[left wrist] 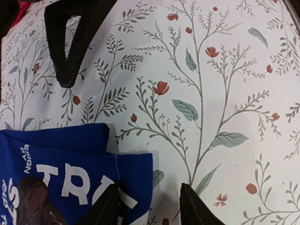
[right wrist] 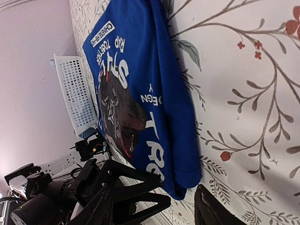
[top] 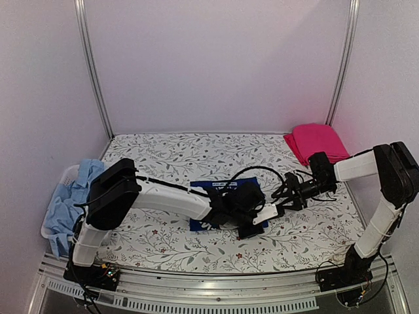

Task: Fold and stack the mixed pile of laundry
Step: Pick up the square-folded T-shirt from the center of the board.

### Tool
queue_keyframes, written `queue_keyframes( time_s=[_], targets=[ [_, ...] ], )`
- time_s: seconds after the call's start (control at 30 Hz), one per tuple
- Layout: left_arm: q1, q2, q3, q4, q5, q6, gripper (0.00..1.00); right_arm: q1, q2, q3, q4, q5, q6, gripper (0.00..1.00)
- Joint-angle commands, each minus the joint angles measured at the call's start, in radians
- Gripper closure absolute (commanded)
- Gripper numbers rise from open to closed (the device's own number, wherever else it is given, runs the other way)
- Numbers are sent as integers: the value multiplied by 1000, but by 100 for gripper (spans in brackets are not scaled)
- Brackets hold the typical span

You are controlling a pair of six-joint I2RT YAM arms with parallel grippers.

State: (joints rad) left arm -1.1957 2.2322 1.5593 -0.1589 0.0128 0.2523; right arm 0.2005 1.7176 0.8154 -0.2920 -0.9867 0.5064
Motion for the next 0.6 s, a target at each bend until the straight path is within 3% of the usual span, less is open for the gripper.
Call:
queue_keyframes(
  time_s=[0.0,0.2,0.37,0.57],
  targets=[
    [-3,51,46,-23,-37,36,57,-2,0,-22,-5,25,-22,41],
    [-4,73,40,-21,-89,29,72,0,47,-21,-35,33,-62,36],
    [3,16,23,27,-73,-4,100,6,102,-39,-33,-1,-68,27],
    [31,-95,-37,142,18,-55,100,33,108,-66,75,-76,26,15]
  ],
)
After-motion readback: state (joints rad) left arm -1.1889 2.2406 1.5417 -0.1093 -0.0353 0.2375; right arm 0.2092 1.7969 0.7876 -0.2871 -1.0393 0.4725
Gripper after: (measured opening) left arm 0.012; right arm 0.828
